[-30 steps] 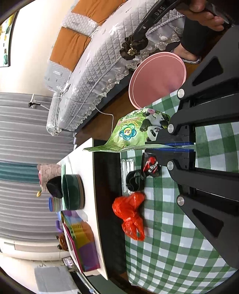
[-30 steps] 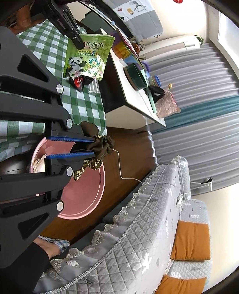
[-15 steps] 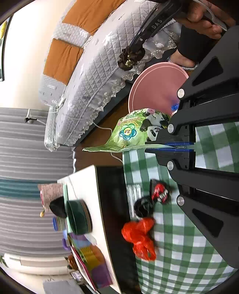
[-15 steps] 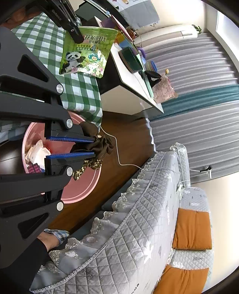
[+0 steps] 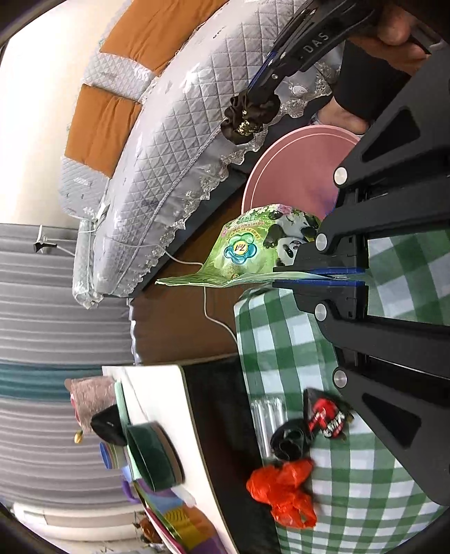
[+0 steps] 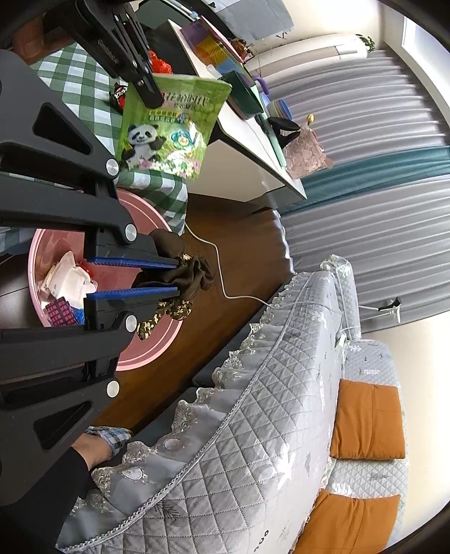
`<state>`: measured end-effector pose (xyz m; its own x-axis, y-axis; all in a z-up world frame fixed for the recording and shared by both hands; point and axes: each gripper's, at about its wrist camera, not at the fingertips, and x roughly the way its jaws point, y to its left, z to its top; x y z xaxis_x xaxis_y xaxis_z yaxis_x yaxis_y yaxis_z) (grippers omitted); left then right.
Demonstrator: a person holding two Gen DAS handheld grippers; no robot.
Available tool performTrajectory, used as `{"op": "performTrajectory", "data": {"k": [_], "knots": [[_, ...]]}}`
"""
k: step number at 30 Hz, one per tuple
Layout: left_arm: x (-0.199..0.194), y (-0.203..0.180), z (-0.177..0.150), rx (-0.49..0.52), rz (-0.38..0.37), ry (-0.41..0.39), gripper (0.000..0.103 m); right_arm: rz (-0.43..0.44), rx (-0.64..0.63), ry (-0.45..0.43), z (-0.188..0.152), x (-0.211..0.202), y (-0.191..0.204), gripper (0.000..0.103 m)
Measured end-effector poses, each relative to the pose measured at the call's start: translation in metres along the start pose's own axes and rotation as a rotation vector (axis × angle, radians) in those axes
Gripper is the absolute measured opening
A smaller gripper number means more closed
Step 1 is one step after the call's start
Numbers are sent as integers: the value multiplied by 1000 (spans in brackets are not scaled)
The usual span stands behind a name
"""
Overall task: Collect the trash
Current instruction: 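Carry the snack bag and scrunchie over the pink bin and release both, then grasp the red plastic bag with the left tool while the right tool grasps the red-black wrapper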
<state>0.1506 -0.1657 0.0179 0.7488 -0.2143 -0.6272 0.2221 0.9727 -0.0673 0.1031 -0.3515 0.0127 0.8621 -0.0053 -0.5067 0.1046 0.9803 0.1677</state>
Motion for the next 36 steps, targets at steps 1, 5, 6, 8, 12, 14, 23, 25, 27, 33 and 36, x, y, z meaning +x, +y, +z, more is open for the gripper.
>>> {"op": "performTrajectory", "data": {"k": [1,5,6,8,12,14,23,25,27,33,36], "knots": [[3,-3,1,6,-4,2,2,-2,-1,1,0,0,0,11],[9,-12,2,19,-13,5,2,-8,1,3,-1,2,-3,11],[11,-14,4,21,-16,6,2,-11,2,3,-1,2,-3,11],[12,-16,5,23,-23,7,2,-14,7,5,-1,3,-4,15],[14,-21,7,33,-18,15,33,-23,16,10,-1,3,-6,34],[10,-19,7,26,-21,7,35,-33,23,7,0,3,-9,44],[-15,3,-5,-10,-1,-6,35,-33,26,-8,2,-6,0,50],[-23,14,-11,-27,12,-8,35,-22,10,-8,0,-8,9,51],[-30,26,-16,-46,27,-9,35,-8,-2,-8,-1,-11,19,52],[-48,73,-27,-104,87,-26,35,40,-35,-2,-5,-13,50,52],[-54,102,-34,-146,126,-30,35,63,-64,5,-10,-11,66,52]]}}
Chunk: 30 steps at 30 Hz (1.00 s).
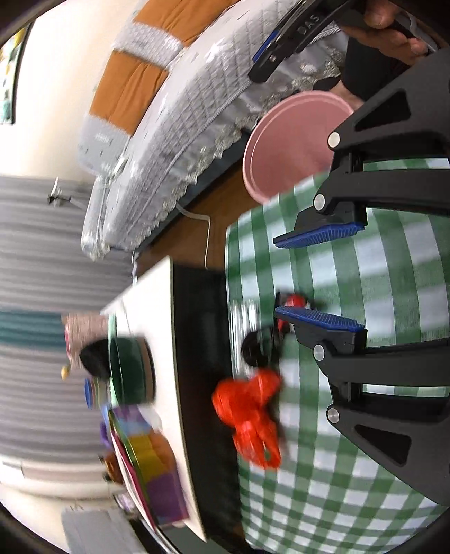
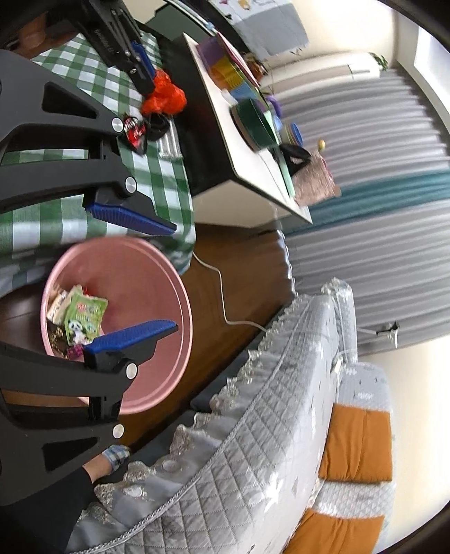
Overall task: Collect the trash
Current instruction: 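Grasp the red plastic bag with the left tool while the right tool grasps the red-black wrapper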
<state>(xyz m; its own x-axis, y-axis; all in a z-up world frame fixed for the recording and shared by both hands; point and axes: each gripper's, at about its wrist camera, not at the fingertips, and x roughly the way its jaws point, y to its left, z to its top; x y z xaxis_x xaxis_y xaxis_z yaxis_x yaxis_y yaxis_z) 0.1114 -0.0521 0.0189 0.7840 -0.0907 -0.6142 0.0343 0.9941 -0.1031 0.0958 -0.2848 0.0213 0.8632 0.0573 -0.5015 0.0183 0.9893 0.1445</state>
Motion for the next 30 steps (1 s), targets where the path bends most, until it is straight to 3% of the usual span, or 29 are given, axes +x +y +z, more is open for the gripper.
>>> {"op": "performTrajectory", "data": {"k": [8,15,28,30], "knots": [[6,71,-7,-109,112,-4,35,61,-42,38,-10,15,43,52],[16,109,-11,-159,175,-2,35,139,-66,77,-20,33,86,52],[38,151,-4,-196,185,-17,35,232,-85,153,-34,80,147,52],[45,159,-2,-216,183,-8,37,240,-87,165,-37,87,153,59]]}}
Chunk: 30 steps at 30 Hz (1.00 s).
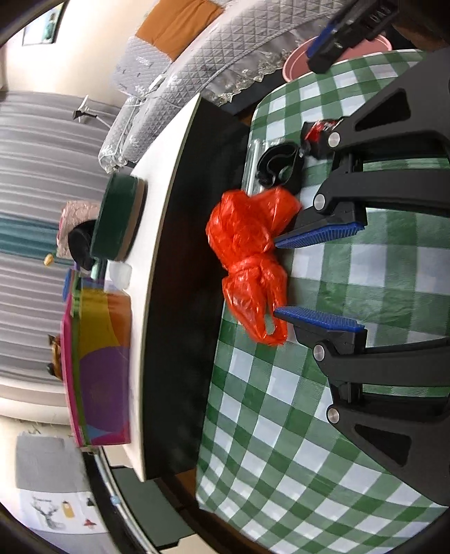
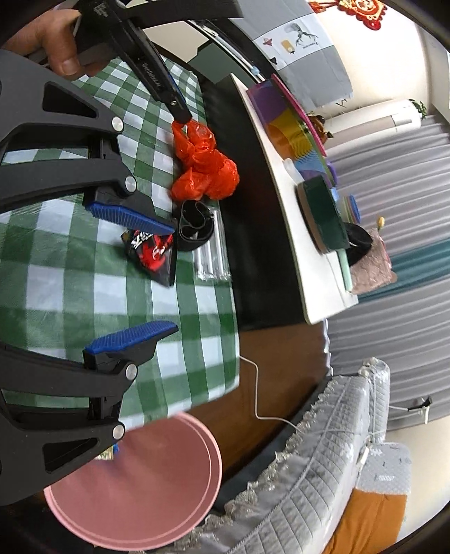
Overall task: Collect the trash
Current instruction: 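Grasp the red plastic bag with the left tool while the right tool grasps the red-black wrapper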
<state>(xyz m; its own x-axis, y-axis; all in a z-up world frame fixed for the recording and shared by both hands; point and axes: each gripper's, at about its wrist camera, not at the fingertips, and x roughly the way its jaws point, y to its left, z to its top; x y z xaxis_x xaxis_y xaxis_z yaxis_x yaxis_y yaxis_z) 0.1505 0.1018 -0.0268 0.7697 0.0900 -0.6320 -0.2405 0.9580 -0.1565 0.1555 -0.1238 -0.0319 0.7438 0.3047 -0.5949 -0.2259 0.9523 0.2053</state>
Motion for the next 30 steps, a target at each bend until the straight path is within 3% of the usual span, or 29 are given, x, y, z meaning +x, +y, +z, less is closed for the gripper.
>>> {"op": "performTrajectory", "data": {"k": [9,15,19,22,24,26,30], "knots": [[29,24,19,-88,18,12,53,40,10,69,2,42,14,65],[46,22,31,-86,-10,24,54,31,-1,111,0,60,18,65],[61,22,29,-103,-18,74,54,25,11,144,0,67,16,64],[63,20,28,-108,-41,82,43,24,4,161,-2,69,18,56],[61,16,28,-92,-58,86,28,24,-6,167,-4,69,20,47],[57,13,27,-76,-68,83,24,23,-9,168,-5,68,20,40],[43,11,24,-69,-75,66,7,25,2,163,-6,61,18,36]]}}
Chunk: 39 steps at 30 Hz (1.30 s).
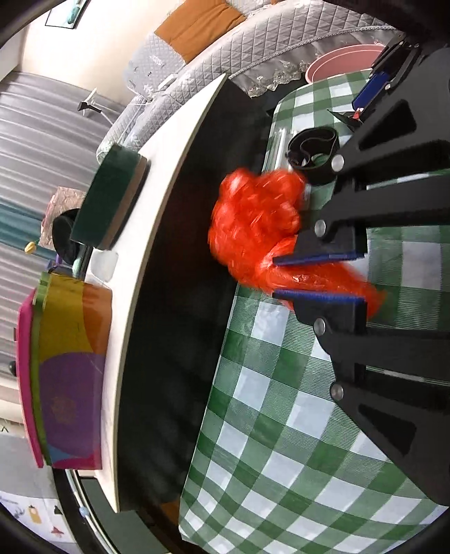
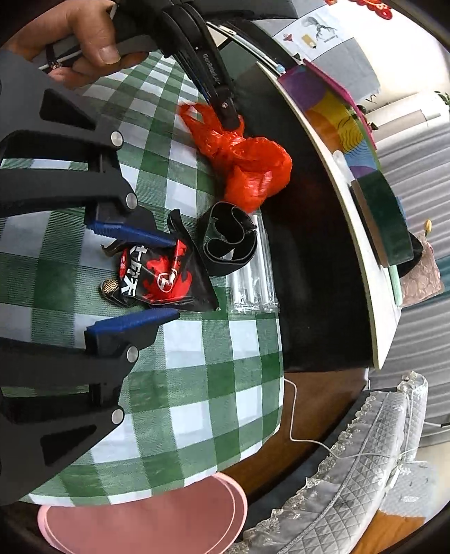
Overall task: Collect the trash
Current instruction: 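Grasp the red plastic bag with the left tool while the right tool grasps the red-black wrapper, then carry the red bag and red-black wrapper over the pink bin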
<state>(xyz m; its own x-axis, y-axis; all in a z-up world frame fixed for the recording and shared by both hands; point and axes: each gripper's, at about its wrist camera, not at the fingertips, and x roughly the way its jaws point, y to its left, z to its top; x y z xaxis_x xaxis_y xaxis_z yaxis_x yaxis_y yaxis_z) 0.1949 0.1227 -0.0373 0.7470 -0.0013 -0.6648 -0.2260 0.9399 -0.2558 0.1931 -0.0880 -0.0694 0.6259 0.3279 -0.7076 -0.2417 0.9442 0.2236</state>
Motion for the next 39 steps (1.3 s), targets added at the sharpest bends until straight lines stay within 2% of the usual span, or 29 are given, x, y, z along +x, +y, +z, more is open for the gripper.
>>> {"op": "performTrajectory", "data": {"k": [10,25,32,39], "knots": [[-39,-12,-10,38,9,-49,6,-2,-3,-88,-2,-53,-7,36],[-109,-61,-39,147,-19,-104,6,-32,5,-210,-17,-150,-41,36],[-135,-88,-50,211,-47,-126,6,-57,7,-251,-25,-178,-59,36],[-143,-101,-59,230,-78,-122,6,-88,20,-278,-31,-197,-79,36]]}}
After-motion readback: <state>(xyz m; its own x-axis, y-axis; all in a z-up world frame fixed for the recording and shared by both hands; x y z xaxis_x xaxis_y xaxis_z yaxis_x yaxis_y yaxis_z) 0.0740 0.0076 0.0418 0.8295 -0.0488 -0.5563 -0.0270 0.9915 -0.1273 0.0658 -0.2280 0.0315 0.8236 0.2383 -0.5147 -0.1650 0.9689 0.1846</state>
